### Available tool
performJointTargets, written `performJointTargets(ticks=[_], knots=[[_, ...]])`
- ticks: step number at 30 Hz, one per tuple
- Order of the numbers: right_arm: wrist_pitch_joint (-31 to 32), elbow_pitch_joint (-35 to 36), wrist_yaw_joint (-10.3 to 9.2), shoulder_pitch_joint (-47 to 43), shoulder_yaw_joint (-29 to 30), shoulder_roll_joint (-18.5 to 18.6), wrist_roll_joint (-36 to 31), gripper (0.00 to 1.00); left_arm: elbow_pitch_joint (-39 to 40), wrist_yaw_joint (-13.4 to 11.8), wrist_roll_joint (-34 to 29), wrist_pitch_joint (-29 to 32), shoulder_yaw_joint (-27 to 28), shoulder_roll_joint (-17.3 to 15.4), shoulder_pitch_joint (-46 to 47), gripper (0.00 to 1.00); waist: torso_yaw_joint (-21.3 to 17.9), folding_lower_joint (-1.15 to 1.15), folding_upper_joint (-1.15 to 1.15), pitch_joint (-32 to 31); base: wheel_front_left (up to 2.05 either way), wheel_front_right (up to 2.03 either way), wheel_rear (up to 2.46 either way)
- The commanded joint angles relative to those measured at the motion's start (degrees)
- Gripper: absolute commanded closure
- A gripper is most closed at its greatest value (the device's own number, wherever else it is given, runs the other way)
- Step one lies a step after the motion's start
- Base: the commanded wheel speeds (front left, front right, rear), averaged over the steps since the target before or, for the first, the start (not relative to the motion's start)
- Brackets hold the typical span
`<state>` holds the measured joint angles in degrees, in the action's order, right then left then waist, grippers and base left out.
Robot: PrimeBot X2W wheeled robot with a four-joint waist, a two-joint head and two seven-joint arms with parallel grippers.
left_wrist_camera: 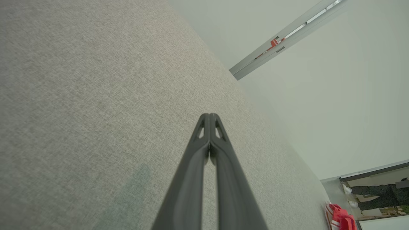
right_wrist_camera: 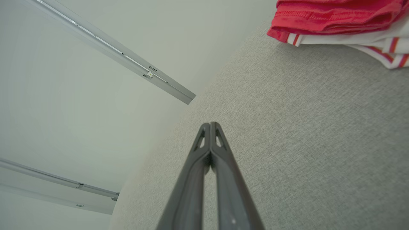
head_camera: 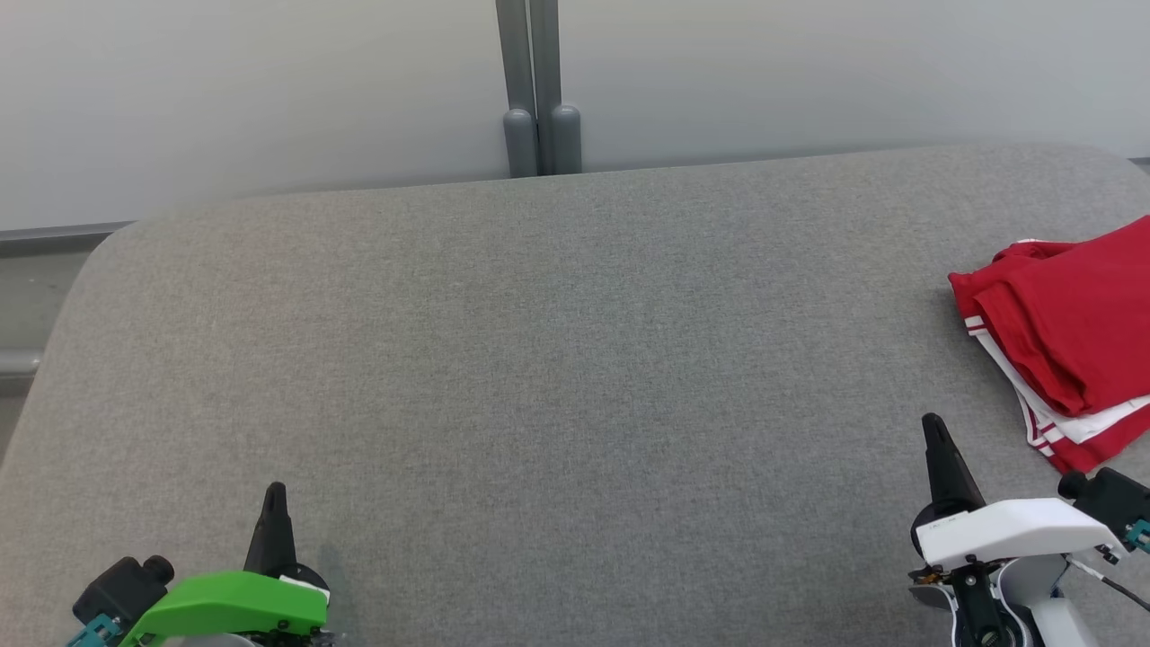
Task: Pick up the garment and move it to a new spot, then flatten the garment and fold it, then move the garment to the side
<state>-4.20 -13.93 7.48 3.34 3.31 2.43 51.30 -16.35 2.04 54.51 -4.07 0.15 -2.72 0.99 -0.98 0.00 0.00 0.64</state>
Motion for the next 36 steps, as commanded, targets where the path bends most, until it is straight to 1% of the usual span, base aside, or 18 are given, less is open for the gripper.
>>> performJointTargets(ticks=[1, 19, 36], knots=[[0.43, 0.51, 0.04, 1.54, 0.3, 0.33, 1.96, 1.0, 0.9, 0.53, 2.0, 0.41, 0.57, -0.22, 1.73, 1.0, 0.02, 0.0, 0.0, -0.01, 0.0, 0.0, 0.0], [3.47, 0.36, 0.03, 2.09, 1.19, 0.4, 13.32, 1.0, 1.36, 2.03, 12.45, 3.43, 2.33, -0.23, 2.92, 1.0, 0.23, 0.0, 0.0, -0.11, 0.0, 0.0, 0.0], [5.91, 0.21, 0.03, 2.41, 1.9, 0.47, 22.49, 1.0, 1.72, 3.23, 20.73, 5.85, 3.72, -0.25, 3.88, 1.0, 0.44, 0.0, 0.0, -0.21, 0.0, 0.0, 0.0]])
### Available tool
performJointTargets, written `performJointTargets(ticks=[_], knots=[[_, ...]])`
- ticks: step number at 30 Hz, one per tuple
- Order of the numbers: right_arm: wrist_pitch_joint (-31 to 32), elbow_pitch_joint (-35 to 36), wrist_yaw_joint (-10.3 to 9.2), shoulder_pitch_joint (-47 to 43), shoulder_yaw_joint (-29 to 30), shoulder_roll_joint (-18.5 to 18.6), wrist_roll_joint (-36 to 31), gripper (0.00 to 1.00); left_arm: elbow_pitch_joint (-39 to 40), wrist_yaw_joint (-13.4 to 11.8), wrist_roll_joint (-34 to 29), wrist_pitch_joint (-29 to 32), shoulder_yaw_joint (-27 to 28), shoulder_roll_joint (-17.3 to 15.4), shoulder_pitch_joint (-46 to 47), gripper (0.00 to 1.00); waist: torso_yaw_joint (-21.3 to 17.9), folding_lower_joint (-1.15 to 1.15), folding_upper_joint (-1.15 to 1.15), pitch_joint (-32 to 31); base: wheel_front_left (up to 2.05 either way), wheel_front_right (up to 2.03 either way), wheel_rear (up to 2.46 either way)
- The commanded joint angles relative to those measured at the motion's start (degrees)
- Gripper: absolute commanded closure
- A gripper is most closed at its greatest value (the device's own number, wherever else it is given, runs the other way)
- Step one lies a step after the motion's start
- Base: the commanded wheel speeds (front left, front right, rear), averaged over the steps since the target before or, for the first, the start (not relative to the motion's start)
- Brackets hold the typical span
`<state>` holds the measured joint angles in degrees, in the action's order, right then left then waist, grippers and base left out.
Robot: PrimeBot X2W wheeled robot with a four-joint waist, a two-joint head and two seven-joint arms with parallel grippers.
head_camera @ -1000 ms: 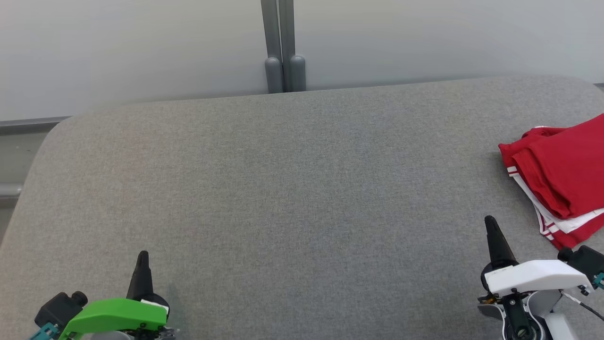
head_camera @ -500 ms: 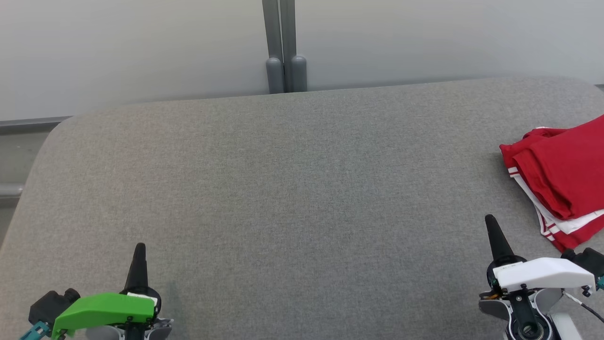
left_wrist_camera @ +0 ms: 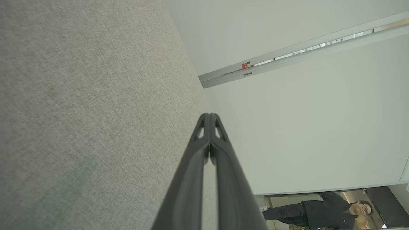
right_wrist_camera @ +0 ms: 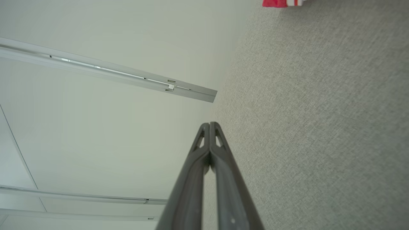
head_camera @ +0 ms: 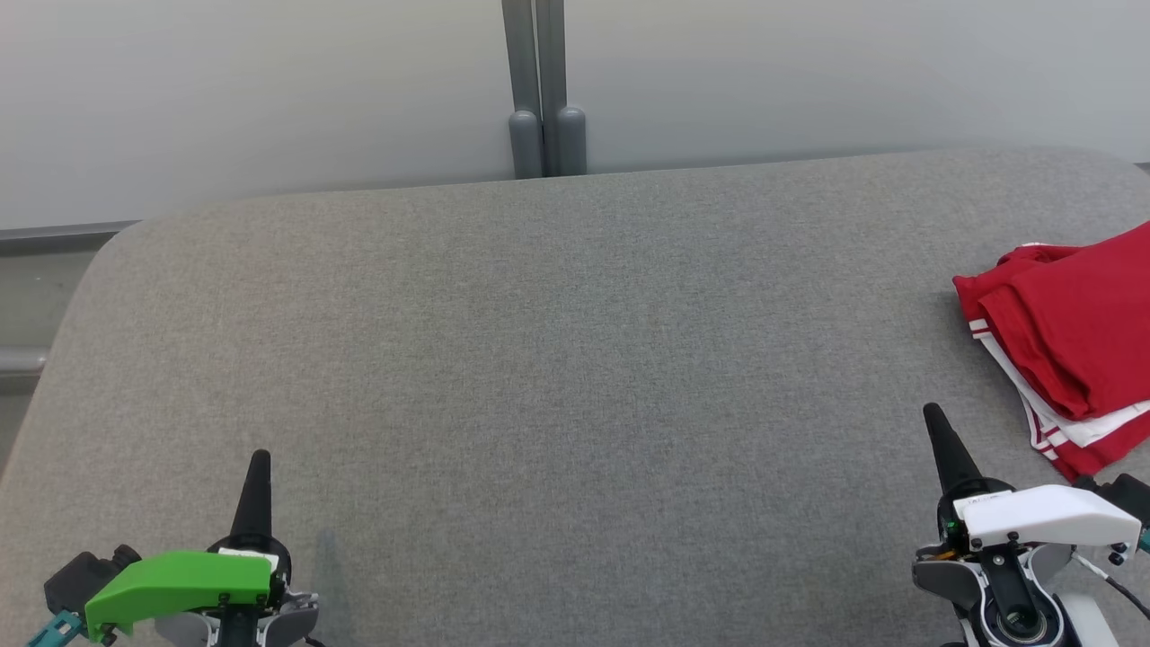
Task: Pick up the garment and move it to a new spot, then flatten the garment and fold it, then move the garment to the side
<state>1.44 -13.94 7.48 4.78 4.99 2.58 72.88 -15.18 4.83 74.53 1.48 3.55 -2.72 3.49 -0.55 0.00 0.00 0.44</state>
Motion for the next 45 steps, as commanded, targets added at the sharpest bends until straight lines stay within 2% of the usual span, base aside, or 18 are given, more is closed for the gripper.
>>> performJointTargets(ticks=[1, 29, 45], knots=[[0.42, 0.21, 0.03, 0.97, 0.25, 0.33, 1.35, 1.0, 0.56, 0.48, 1.14, 0.4, 0.38, -0.25, 1.41, 1.0, 0.02, 0.0, 0.0, -0.01, 0.0, 0.0, 0.0], [3.84, -0.02, 0.02, 1.53, 1.24, 0.38, 14.25, 1.0, 1.07, 2.17, 13.2, 3.83, 2.37, -0.27, 2.72, 1.0, 0.37, 0.0, 0.0, -0.17, 0.0, 0.0, 0.0], [5.29, -0.15, 0.02, 1.66, 1.64, 0.41, 19.7, 1.0, 1.22, 2.88, 17.96, 5.31, 3.17, -0.28, 3.14, 1.0, 0.55, 0.0, 0.0, -0.26, 0.0, 0.0, 0.0]])
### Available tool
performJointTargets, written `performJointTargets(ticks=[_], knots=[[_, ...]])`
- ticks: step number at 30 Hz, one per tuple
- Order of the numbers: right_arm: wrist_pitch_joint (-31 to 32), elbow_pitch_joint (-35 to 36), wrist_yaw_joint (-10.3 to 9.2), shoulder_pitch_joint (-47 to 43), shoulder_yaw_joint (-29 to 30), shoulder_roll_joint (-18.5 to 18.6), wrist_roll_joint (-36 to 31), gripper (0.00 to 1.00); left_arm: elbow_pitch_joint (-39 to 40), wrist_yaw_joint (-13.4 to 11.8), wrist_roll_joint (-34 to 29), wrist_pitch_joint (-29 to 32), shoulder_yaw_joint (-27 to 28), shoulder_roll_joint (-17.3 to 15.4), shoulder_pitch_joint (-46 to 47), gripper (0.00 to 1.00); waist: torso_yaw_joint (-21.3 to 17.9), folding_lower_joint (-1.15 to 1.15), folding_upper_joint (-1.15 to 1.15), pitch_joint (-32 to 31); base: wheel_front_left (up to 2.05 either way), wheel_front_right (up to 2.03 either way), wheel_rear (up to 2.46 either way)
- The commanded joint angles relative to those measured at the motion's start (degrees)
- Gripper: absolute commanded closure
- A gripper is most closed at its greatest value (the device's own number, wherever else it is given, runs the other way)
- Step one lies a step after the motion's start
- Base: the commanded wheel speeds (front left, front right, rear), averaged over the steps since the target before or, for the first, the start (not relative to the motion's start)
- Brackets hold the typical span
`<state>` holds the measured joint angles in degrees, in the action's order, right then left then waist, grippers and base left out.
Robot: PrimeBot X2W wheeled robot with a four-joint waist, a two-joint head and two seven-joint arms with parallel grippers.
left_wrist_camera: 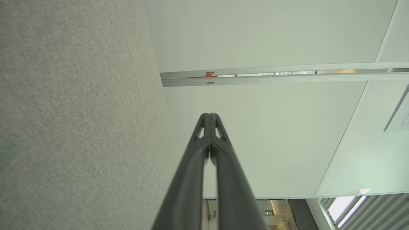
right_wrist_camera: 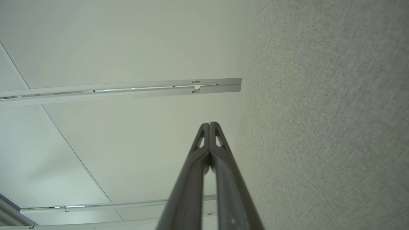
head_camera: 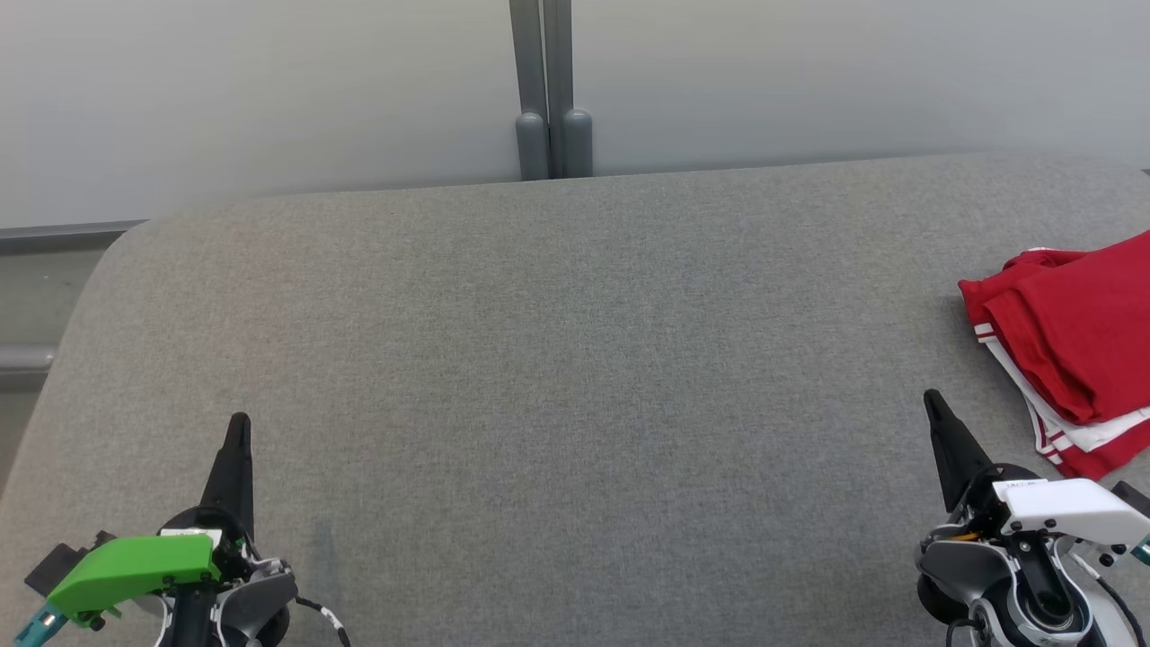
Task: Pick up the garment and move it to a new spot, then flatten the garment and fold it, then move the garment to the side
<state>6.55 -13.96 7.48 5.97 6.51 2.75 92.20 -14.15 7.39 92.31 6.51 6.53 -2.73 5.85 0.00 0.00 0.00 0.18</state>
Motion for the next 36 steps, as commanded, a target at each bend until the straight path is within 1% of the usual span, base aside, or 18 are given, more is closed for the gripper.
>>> performJointTargets(ticks=[1, 36], knots=[[0.19, -0.13, 0.02, 0.46, 0.13, 0.24, 0.37, 1.0, 0.16, 0.32, 0.12, 0.26, 0.18, -0.27, 0.73, 1.0, 0.0, 0.0, 0.0, 0.0, 0.0, 0.0, 0.0], [0.17, -0.13, 0.02, 0.43, 0.1, 0.24, 0.39, 1.0, 0.17, 0.31, 0.11, 0.23, 0.16, -0.27, 0.73, 1.0, 0.0, 0.0, 0.0, 0.0, 0.0, 0.0, 0.0]])
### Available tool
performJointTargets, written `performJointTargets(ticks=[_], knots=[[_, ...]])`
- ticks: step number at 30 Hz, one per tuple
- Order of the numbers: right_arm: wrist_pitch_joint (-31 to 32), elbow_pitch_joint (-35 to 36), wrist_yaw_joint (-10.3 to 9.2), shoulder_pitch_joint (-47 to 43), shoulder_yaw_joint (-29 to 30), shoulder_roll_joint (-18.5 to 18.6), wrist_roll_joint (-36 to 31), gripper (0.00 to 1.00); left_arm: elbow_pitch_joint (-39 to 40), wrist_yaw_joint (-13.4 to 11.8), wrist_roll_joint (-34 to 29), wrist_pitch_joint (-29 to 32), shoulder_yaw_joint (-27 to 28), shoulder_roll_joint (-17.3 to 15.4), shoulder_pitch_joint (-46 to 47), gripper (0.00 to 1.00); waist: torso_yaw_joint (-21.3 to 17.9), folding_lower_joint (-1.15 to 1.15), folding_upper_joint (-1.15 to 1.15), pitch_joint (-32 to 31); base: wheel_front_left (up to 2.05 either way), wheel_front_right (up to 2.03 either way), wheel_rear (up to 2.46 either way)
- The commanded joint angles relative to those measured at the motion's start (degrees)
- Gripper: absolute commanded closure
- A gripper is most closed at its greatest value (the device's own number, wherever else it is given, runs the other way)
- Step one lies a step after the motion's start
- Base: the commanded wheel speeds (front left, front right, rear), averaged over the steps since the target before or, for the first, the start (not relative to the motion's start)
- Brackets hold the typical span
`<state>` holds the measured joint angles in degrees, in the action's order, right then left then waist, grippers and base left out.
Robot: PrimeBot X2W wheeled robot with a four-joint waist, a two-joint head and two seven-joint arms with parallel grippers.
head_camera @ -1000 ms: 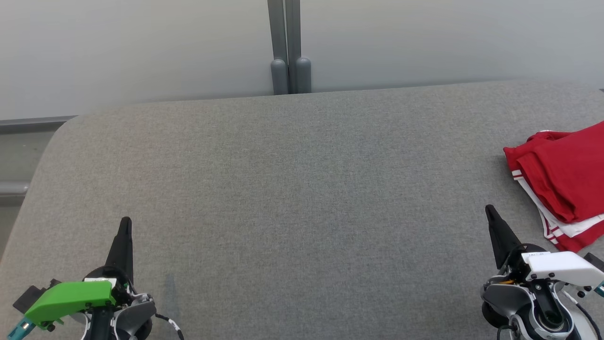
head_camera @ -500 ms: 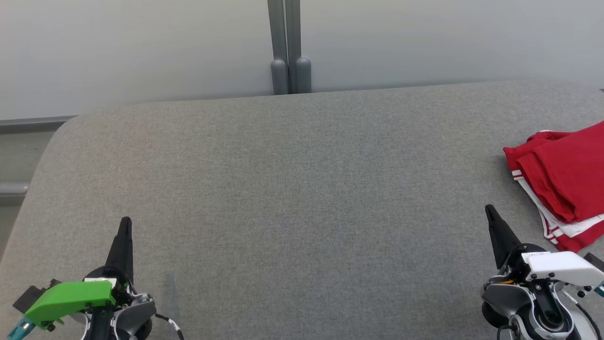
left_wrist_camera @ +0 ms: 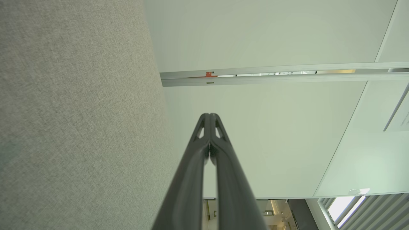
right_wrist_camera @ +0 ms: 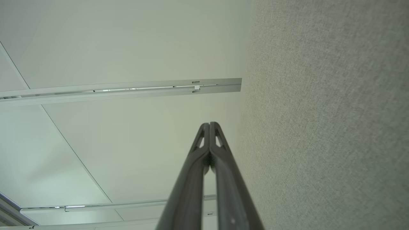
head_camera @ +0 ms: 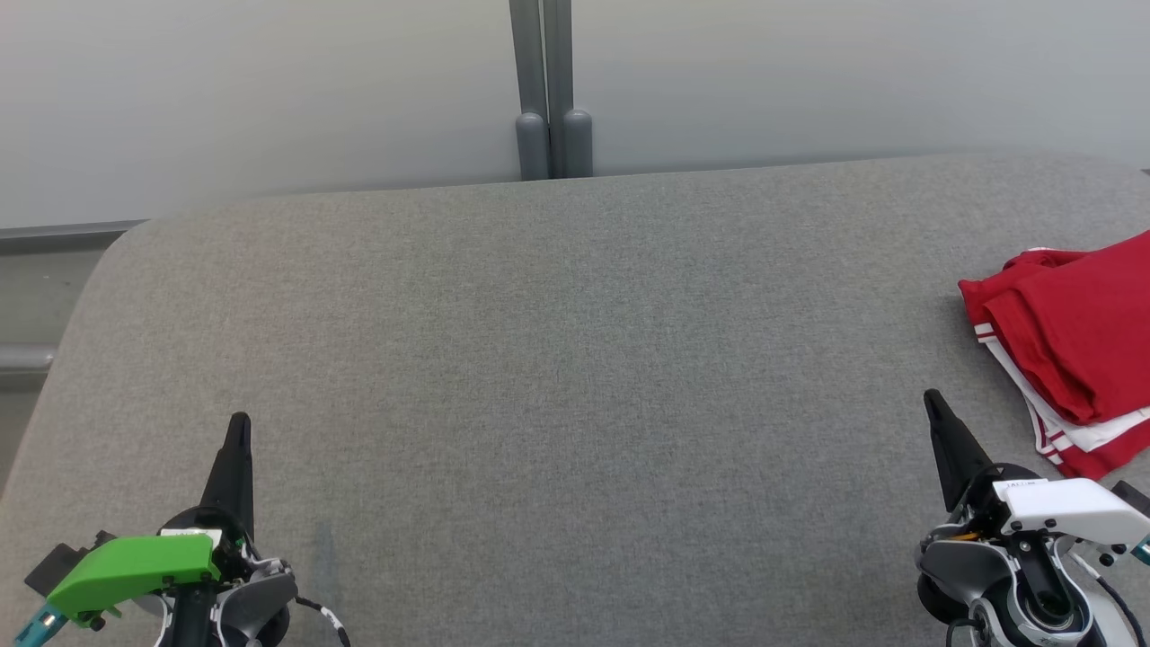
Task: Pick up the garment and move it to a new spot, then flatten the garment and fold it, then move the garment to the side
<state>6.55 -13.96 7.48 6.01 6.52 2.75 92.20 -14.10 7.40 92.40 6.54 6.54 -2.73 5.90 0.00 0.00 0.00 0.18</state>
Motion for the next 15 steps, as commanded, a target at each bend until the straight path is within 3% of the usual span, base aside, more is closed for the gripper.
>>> performJointTargets(ticks=[1, 15], knots=[[0.17, -0.13, 0.03, 0.4, 0.09, 0.24, 0.39, 1.0, 0.13, 0.3, 0.02, 0.2, 0.15, -0.27, 0.67, 1.0, 0.0, 0.0, 0.0, 0.0, 0.0, 0.0, 0.0], [0.17, -0.13, 0.02, 0.4, 0.09, 0.24, 0.39, 1.0, 0.13, 0.3, 0.02, 0.19, 0.14, -0.27, 0.67, 1.0, 0.0, 0.0, 0.0, 0.0, 0.0, 0.0, 0.0]])
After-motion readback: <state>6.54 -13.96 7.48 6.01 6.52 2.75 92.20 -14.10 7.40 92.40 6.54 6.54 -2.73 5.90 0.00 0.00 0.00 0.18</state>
